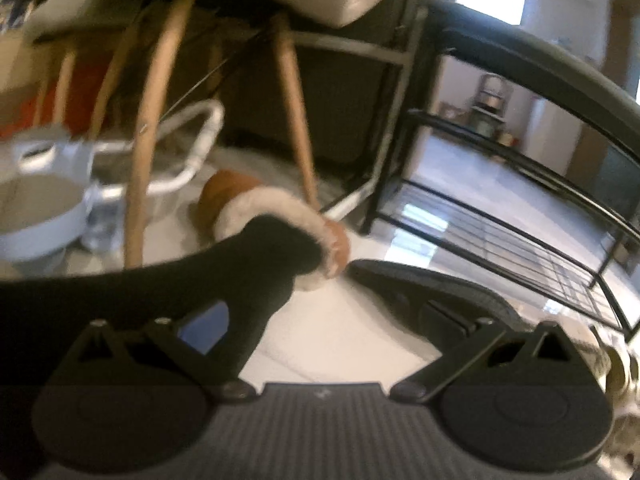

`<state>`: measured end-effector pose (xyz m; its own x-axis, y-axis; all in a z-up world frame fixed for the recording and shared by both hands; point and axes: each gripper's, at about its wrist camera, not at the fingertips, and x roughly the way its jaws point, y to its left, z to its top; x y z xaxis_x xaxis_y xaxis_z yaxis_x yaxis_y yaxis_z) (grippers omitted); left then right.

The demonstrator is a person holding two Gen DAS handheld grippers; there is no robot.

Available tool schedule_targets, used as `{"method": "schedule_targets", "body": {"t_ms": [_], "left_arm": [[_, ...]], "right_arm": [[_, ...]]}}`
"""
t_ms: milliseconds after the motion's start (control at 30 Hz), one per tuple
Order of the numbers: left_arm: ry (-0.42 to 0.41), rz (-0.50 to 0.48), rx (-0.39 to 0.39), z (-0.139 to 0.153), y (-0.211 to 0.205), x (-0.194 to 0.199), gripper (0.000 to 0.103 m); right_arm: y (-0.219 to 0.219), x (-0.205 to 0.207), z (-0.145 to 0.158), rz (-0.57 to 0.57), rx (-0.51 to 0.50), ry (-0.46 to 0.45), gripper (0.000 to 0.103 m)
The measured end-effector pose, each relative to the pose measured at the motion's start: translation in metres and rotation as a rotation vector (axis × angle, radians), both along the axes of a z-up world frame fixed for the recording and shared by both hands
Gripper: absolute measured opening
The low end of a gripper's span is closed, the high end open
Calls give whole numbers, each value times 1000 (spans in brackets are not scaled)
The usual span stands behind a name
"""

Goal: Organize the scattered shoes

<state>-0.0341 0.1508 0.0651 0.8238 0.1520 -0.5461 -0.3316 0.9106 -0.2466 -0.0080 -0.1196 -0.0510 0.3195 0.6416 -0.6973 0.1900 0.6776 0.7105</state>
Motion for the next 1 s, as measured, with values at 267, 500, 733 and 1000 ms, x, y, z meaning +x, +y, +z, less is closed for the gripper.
{"method": "schedule_targets", "body": {"t_ms": [267, 500, 733, 1000], "left_arm": [[-6, -54, 45, -2, -9, 0, 102], [-12, -32, 42, -1, -8, -2, 102], [-17, -23, 9, 0, -6, -3, 102], [-17, 1, -128, 3, -26, -6, 102]], "right_arm": [[40, 3, -22, 149, 33, 96, 102], [42, -4, -11, 153, -32, 53, 73], [15, -16, 38, 188, -142, -127, 70], [-62, -57, 95, -22, -176, -215, 70]]}}
